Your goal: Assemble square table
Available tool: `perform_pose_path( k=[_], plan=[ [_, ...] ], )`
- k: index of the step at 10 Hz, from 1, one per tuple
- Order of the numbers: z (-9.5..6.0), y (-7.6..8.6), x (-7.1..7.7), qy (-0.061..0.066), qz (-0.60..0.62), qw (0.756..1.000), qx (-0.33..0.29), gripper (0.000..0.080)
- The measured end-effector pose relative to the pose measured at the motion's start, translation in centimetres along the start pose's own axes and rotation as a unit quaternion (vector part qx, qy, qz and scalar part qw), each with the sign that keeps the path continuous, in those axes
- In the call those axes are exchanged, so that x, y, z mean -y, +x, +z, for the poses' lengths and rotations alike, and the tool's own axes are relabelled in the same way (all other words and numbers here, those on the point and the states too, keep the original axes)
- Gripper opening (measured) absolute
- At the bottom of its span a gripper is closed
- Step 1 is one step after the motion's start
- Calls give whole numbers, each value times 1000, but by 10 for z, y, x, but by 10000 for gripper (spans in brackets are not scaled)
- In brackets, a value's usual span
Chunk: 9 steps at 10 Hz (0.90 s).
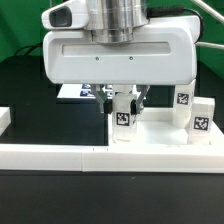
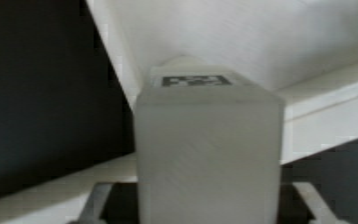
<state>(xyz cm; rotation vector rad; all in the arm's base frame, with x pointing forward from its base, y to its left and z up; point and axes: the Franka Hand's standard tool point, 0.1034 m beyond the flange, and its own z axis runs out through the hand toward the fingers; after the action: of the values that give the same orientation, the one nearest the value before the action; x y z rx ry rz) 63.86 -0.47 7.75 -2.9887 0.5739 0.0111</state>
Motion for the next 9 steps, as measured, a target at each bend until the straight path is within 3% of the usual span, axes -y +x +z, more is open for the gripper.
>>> perform_pose_path(
  k=[1, 3, 4, 5, 6, 7, 8, 9],
  plan=[
    [0, 0, 0, 0, 18, 1000, 0, 288],
    [1, 1, -5, 0, 166, 986, -11, 288],
    [1, 0, -9, 10, 260, 966, -11, 288],
    [2, -3, -11, 12, 367, 930, -7, 290],
    [2, -6, -13, 24, 485, 874, 13, 290],
    [2, -7, -16, 31, 545, 838, 26, 290],
    [2, -7, -16, 30, 563, 825, 29, 290],
    [2, -8, -16, 29, 559, 828, 28, 290]
  ],
)
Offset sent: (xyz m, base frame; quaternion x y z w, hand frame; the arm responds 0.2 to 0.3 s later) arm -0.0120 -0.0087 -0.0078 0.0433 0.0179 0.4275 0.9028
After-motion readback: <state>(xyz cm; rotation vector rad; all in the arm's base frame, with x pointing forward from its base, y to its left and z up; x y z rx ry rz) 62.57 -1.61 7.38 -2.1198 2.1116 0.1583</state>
